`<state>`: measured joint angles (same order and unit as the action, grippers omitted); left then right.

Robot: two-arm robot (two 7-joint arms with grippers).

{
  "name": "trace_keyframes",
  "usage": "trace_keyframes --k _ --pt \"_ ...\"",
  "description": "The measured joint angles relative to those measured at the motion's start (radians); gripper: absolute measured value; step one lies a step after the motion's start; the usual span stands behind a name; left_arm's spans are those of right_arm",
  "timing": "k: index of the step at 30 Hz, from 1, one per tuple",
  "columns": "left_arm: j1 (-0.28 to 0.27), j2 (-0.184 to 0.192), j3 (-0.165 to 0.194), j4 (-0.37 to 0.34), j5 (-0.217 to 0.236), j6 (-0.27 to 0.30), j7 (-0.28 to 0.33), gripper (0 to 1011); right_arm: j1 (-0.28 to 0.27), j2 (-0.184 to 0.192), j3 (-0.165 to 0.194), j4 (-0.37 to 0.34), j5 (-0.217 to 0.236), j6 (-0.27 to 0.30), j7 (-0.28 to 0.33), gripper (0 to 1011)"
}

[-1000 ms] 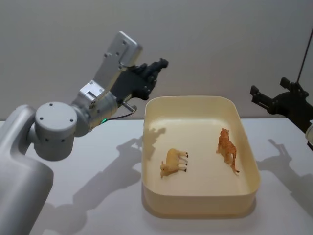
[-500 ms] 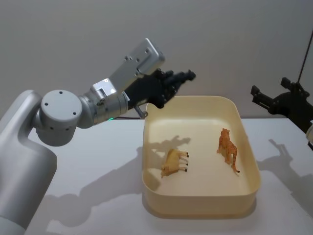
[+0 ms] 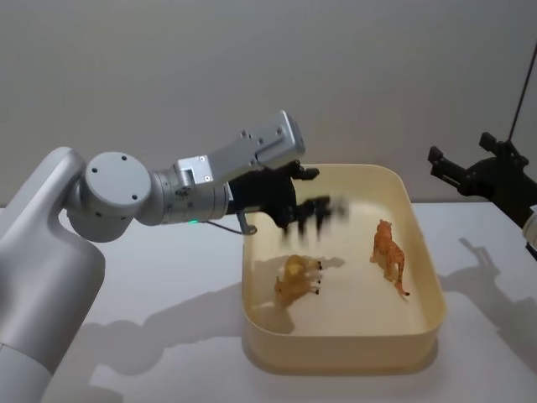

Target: Pick up the toy alternately with two hands and place it into the central storage box.

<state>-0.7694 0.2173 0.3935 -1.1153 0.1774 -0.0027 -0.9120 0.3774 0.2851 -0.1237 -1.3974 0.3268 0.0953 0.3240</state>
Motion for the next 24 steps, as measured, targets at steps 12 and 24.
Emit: trace_keyframes --k 12,24 --pt "-0.024 -0.006 0.016 0.053 0.038 -0.03 -0.08 790 0.0 0.0 0.0 0.0 0.0 0.0 0.0 1001" --pt "-0.024 -0.001 0.011 0.056 -0.012 -0.039 -0.051 1002 0.0 0.0 0.0 0.0 0.0 0.0 0.0 1001"
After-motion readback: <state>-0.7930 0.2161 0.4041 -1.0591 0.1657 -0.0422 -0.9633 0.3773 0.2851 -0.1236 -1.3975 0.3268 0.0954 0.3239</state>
